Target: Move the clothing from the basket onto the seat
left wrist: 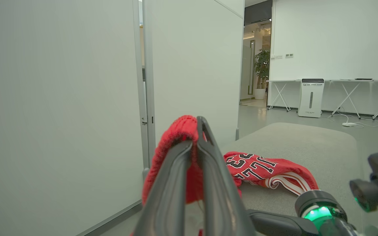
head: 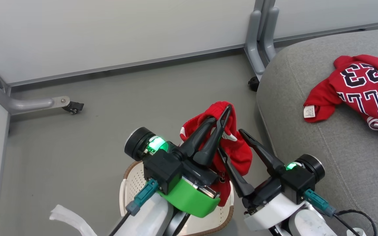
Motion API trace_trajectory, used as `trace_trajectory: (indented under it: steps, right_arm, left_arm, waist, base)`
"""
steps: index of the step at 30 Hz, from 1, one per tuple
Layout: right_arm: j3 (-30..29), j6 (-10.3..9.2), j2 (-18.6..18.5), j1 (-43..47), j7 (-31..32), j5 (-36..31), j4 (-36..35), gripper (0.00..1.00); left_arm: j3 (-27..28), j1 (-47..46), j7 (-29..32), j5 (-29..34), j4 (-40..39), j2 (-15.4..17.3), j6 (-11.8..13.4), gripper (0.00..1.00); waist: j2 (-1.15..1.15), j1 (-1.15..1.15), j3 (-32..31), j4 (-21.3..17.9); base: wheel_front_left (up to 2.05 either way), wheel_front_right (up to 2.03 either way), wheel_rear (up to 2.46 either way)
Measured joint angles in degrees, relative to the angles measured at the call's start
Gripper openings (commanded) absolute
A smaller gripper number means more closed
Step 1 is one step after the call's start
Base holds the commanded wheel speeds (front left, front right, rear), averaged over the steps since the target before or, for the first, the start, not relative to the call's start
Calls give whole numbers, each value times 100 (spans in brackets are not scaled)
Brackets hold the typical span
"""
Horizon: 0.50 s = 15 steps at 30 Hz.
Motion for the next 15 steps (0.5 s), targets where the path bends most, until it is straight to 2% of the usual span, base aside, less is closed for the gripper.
trace_trajectory:
  steps: [7, 15]
  right_arm:
    - [-396, 0, 103, -80, -1, -310, 649, 100]
    - [-196, 0, 190, -316, -1, -52, 1167, 100]
  left_arm:
    - [-141, -156, 0, -93, -85, 0, 34, 0]
    - [-197, -203, 0, -138, -75, 0, 42, 0]
  waist:
    - [0, 0, 84, 62]
    - [0, 0, 127, 100]
  base:
    - [0, 0, 0]
    - [0, 0, 0]
